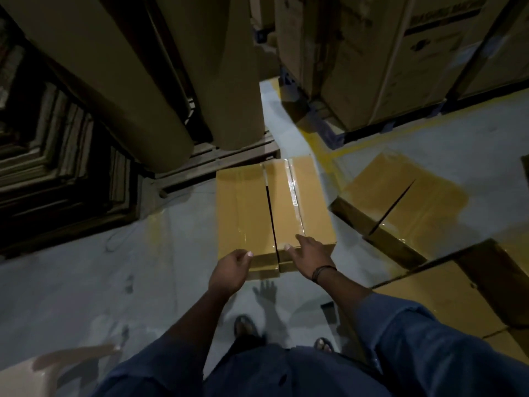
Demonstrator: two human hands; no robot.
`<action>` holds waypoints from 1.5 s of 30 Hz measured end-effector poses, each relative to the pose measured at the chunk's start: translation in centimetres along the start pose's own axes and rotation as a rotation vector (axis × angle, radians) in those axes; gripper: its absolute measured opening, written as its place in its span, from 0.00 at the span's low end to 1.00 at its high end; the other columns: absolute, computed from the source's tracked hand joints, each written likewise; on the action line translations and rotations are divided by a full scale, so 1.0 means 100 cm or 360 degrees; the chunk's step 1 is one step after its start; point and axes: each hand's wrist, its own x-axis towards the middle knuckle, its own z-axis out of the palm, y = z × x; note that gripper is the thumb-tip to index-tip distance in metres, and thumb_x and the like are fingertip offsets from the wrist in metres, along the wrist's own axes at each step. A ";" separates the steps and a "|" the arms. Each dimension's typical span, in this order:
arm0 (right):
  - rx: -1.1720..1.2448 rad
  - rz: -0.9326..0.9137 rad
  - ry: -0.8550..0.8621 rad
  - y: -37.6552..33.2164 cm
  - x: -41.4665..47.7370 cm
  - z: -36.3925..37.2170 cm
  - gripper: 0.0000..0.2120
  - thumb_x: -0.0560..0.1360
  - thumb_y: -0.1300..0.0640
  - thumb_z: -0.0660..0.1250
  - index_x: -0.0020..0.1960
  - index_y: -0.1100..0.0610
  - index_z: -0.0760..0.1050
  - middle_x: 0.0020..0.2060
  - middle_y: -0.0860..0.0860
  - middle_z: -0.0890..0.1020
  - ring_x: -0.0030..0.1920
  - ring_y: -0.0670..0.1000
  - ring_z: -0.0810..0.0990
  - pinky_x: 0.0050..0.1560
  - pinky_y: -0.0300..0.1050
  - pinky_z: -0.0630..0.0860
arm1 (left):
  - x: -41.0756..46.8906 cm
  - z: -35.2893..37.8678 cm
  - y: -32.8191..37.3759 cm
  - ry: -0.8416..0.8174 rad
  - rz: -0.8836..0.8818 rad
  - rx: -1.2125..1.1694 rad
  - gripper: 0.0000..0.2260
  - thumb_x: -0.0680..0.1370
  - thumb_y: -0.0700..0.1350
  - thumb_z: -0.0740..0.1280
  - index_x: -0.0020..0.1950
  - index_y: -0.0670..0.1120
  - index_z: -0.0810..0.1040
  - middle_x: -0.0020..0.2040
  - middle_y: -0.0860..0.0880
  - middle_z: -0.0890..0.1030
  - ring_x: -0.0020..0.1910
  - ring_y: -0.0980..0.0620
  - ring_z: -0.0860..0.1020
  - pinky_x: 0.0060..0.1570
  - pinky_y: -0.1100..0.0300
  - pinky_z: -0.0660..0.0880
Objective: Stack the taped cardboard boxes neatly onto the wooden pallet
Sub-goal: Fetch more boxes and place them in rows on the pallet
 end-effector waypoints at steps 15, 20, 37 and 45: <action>-0.0277 0.0177 -0.0156 -0.096 0.181 0.010 0.33 0.80 0.42 0.63 0.81 0.51 0.57 0.76 0.53 0.66 0.74 0.59 0.66 0.70 0.56 0.68 | 0.208 -0.094 -0.071 -0.0200 -0.0055 0.0100 0.23 0.84 0.60 0.62 0.68 0.45 0.80 0.63 0.45 0.83 0.61 0.44 0.81 0.56 0.56 0.75; -0.0088 0.0278 -0.0208 -0.116 0.229 0.025 0.32 0.81 0.46 0.64 0.81 0.54 0.57 0.77 0.54 0.64 0.75 0.59 0.64 0.73 0.54 0.67 | 0.262 -0.102 -0.094 -0.0309 -0.0134 0.0160 0.22 0.84 0.58 0.63 0.70 0.45 0.78 0.67 0.45 0.81 0.66 0.44 0.78 0.61 0.55 0.73; -0.0008 0.0363 -0.0368 -0.063 0.444 0.141 0.35 0.79 0.49 0.67 0.81 0.54 0.56 0.78 0.58 0.58 0.73 0.64 0.66 0.72 0.56 0.69 | 0.442 0.004 -0.205 -0.0211 -0.0265 0.0229 0.29 0.77 0.68 0.62 0.68 0.49 0.79 0.66 0.43 0.81 0.72 0.37 0.72 0.66 0.45 0.74; -0.0209 0.0286 -0.0382 -0.040 0.473 0.173 0.38 0.78 0.46 0.67 0.82 0.51 0.51 0.79 0.57 0.51 0.74 0.66 0.56 0.68 0.60 0.69 | 0.488 0.043 -0.229 -0.0324 -0.0360 0.0073 0.33 0.76 0.68 0.67 0.76 0.52 0.72 0.74 0.47 0.74 0.72 0.47 0.72 0.75 0.52 0.57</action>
